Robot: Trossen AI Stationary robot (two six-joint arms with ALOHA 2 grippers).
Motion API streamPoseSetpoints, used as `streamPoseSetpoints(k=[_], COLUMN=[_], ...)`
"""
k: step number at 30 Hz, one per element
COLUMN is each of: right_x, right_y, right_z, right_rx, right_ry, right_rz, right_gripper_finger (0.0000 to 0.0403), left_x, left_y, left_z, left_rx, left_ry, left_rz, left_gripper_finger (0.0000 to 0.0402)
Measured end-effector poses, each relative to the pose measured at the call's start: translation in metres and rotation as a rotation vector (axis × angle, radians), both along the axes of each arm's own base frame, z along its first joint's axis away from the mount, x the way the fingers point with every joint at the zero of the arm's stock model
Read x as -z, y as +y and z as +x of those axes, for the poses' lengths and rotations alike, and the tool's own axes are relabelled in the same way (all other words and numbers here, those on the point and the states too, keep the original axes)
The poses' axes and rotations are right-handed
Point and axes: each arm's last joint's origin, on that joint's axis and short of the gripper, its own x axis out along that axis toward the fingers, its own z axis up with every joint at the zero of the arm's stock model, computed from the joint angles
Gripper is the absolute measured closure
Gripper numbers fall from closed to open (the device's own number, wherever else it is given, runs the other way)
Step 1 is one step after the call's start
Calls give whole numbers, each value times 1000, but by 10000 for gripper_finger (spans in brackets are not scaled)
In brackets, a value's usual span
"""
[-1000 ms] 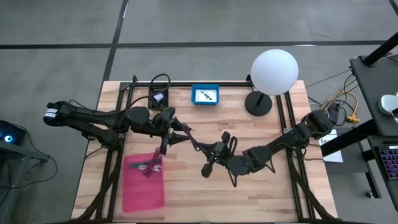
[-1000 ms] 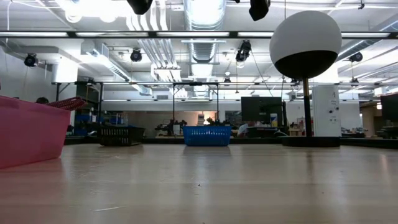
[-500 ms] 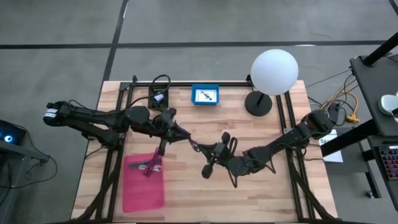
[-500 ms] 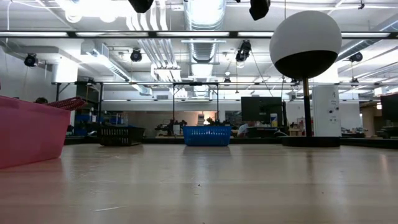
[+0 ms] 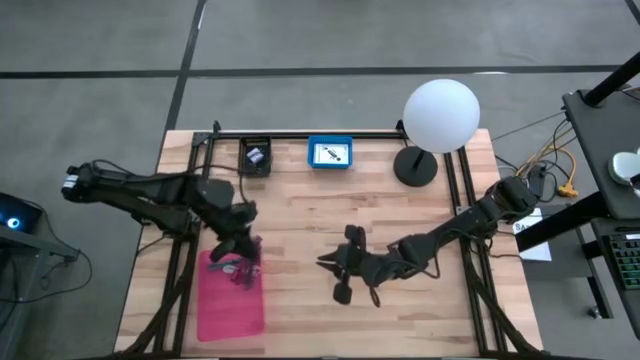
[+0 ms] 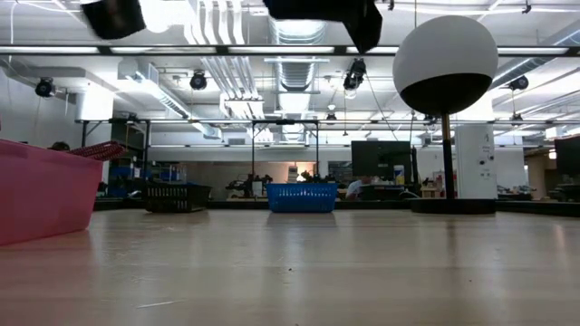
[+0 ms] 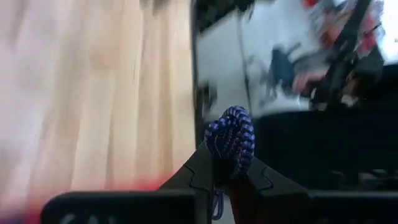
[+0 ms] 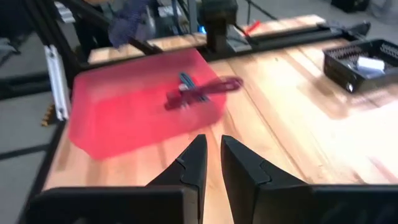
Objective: Pick and place items into bin
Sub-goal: Put the blue tied charger cable into the red bin
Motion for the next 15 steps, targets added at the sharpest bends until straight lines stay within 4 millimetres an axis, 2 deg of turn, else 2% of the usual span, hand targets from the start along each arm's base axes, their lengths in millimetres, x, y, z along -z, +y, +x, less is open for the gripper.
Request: streamPoseSetpoints(k=[7, 15], right_x=[4, 4], right_y=[-3, -6], right_z=[-1, 0], right_rx=[11, 18], right_ry=[42, 46], right_rz=[-10, -13], right_gripper_finger=[365, 365], left_x=[31, 47], left_y=[-10, -22], left_z=[-24, -10], left_rx=[90, 138], left_ry=[428, 523], left_rz=[44, 73], left_gripper_finger=[391, 391])
